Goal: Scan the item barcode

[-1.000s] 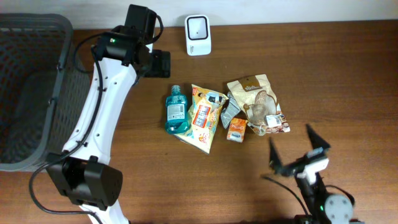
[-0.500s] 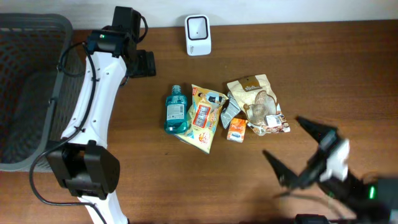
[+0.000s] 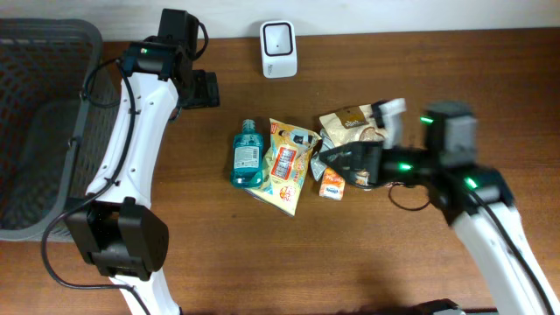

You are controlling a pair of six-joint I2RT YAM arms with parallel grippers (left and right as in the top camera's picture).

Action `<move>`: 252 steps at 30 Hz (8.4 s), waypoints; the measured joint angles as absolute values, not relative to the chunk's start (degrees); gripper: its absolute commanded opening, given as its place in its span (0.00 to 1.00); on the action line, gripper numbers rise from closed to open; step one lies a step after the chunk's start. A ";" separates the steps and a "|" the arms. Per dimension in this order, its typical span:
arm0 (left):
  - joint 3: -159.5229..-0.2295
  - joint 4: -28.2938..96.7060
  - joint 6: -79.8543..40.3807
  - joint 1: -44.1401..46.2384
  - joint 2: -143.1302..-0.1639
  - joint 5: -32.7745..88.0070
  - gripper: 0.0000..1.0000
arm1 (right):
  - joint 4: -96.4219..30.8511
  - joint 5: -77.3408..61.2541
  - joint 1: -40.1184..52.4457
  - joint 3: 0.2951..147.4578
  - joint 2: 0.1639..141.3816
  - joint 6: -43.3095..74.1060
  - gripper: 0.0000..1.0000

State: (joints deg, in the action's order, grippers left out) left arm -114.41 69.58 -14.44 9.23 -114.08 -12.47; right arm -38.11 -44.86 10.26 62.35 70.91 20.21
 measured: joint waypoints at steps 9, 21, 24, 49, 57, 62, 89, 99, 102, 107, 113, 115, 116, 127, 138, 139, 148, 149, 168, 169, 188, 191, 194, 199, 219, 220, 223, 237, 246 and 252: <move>-114.41 69.58 -14.41 9.23 -114.08 -12.49 0.99 | -44.40 -19.35 27.55 78.56 97.43 25.17 0.68; -114.41 69.60 -14.44 9.26 -114.08 -12.49 0.99 | -38.61 -12.14 32.27 78.87 114.89 35.99 0.05; -114.41 69.58 -14.41 9.23 -114.08 -12.49 0.99 | -42.11 -6.59 30.61 78.91 114.89 36.21 0.04; -114.41 69.58 -14.44 9.23 -114.08 -12.49 0.99 | -52.01 -9.26 25.41 90.04 118.45 30.24 0.04; -114.41 69.63 -14.41 9.23 -114.08 -12.49 0.99 | -45.98 -9.63 24.80 95.31 119.04 32.23 0.04; -114.41 69.58 -14.41 9.23 -114.08 -12.49 0.99 | -45.41 -9.56 26.65 95.11 125.08 32.86 0.04; -114.41 69.58 -14.44 9.23 -114.08 -12.47 0.99 | -68.58 -6.42 24.99 98.48 114.89 29.98 0.05; -114.41 69.58 -14.44 9.23 -114.08 -12.49 0.99 | -84.86 5.91 23.59 105.08 98.13 30.06 0.99; -114.41 69.58 -14.44 9.23 -114.08 -12.49 0.99 | -89.43 7.60 22.61 105.73 93.30 30.04 0.98; -114.41 69.52 -14.41 9.23 -114.08 -12.49 0.99 | -87.37 6.04 20.60 99.57 93.58 30.00 0.98; -114.41 69.69 -14.61 9.30 -114.08 5.13 0.99 | -70.74 -2.48 20.60 82.87 94.15 30.00 0.98; -114.41 69.43 -14.61 9.30 -114.08 7.99 0.99 | -65.78 -5.54 20.60 78.48 94.43 30.02 0.99; -114.41 68.93 -14.61 9.30 -114.08 8.67 0.90 | -62.72 -7.53 20.60 76.38 94.70 30.02 0.99; -114.43 73.69 -19.38 9.34 -126.45 3.29 0.17 | -40.10 -16.71 21.98 74.81 95.33 31.24 0.99; -113.91 76.53 -19.55 12.10 -134.89 3.18 0.00 | -36.80 -17.50 23.09 74.81 99.63 33.47 0.99; -113.34 76.38 -19.55 12.93 -134.98 3.01 0.00 | -36.80 -17.50 23.09 74.81 99.63 33.63 0.99; -111.02 77.10 -19.55 17.63 -135.31 3.81 0.00 | -36.73 -17.50 23.09 74.81 99.63 32.29 0.99; -113.69 78.26 -19.55 16.23 -135.55 4.08 0.00 | -36.51 -17.50 23.09 74.81 99.63 29.50 0.99; -121.84 75.18 -26.28 2.09 -135.57 4.08 0.99 | -33.63 -0.97 37.60 78.85 107.81 11.77 0.99; -121.84 75.16 -26.70 1.89 -135.57 4.05 0.99 | -34.15 -1.54 37.85 79.79 109.84 10.74 0.99; -121.84 75.16 -27.31 1.80 -135.57 4.05 0.99 | -48.34 5.23 43.64 105.38 131.22 10.85 0.98; -121.84 75.16 -27.31 1.80 -135.57 4.05 0.99 | -48.21 10.72 43.88 105.38 131.22 16.12 0.99; -121.84 75.16 -27.31 1.80 -135.57 4.05 0.99 | -48.18 13.17 44.03 105.38 131.22 20.45 0.93; -121.84 75.16 -27.31 1.80 -135.57 4.05 0.99 | -47.48 17.82 47.33 105.38 131.22 22.31 0.93; -121.84 75.16 -27.31 1.80 -135.57 4.05 0.99 | -47.20 26.72 48.58 105.60 134.15 25.21 0.51; -121.84 75.16 -27.31 1.80 -135.57 4.05 0.99 | -47.46 27.03 48.07 105.67 134.15 25.56 0.49; -121.84 75.16 -27.31 1.80 -135.57 4.05 0.99 | -47.72 26.22 45.91 106.34 133.97 26.00 0.43; -121.84 75.16 -27.31 1.80 -135.57 4.05 0.99 | -57.25 -7.64 24.95 108.31 132.18 24.08 0.44; -121.84 75.13 -27.31 1.80 -135.57 4.05 0.99 | -65.23 -0.95 21.45 109.80 132.75 19.27 0.78; -121.84 75.13 -27.31 1.80 -135.57 4.05 0.99 | -73.71 8.67 21.23 121.21 133.36 18.81 0.83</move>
State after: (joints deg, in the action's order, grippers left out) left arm -121.84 75.13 -27.31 1.80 -135.57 4.05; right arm -73.71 8.67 21.23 121.21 133.36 18.81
